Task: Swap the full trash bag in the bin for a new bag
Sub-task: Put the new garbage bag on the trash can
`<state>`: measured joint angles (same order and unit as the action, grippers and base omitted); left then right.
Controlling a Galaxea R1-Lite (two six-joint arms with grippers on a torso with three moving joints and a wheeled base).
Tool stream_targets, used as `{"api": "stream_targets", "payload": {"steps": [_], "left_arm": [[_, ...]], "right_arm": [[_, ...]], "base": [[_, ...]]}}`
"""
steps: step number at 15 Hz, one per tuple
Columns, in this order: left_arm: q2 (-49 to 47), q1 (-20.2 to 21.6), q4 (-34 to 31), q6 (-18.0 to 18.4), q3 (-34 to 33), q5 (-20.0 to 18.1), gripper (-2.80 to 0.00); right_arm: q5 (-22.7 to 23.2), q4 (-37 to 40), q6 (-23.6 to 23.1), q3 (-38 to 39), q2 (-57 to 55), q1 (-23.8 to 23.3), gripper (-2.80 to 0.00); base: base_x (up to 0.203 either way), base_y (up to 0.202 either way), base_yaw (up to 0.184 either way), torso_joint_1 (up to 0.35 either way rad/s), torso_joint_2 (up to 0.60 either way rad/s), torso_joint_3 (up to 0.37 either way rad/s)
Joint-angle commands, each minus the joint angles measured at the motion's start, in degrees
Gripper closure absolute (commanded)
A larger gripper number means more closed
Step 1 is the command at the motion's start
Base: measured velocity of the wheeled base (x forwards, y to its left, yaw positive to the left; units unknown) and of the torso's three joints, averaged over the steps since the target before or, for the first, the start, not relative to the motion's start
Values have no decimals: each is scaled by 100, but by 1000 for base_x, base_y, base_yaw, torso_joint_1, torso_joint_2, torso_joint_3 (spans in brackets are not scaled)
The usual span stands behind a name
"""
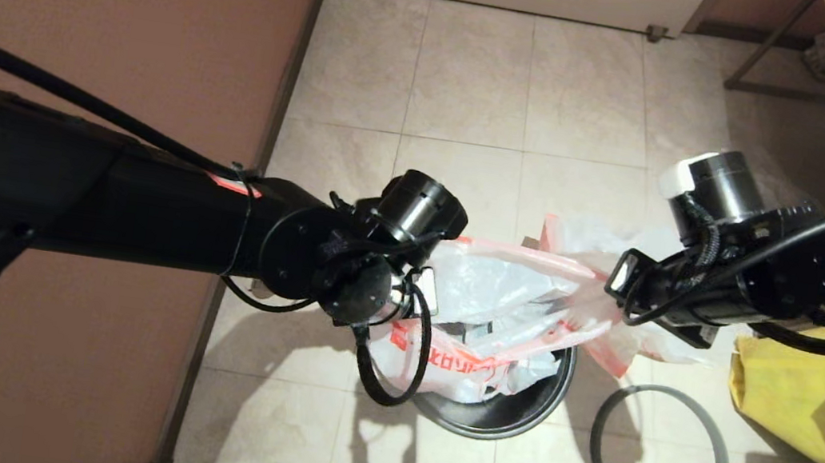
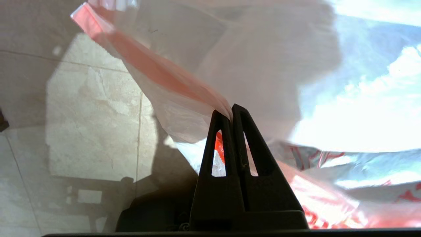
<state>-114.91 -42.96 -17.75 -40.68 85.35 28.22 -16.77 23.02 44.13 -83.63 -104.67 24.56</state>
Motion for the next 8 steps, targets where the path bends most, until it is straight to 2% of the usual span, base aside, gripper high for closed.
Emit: {"api": "stream_targets", "payload": {"steps": [1,3,6,8], "left_arm": [[85,-102,8,-87,-219,31,0],[102,-251,182,-308,-723,34,0],[33,-417,1464,-326,-1942,28,0],[-217,-538,2076,-234,-2387,19,0]], "right_arm": [[131,15,26,354,164,-187,0],[232,-10,26,773,184,-218,0],[479,-369,26,1453,4,-222,0],[569,-566,26,1648,-267,-201,0]], "base": [[0,0,0,0,0,0],[0,0,0,0,0,0],[0,0,0,0,0,0],[0,0,0,0,0,0]]}}
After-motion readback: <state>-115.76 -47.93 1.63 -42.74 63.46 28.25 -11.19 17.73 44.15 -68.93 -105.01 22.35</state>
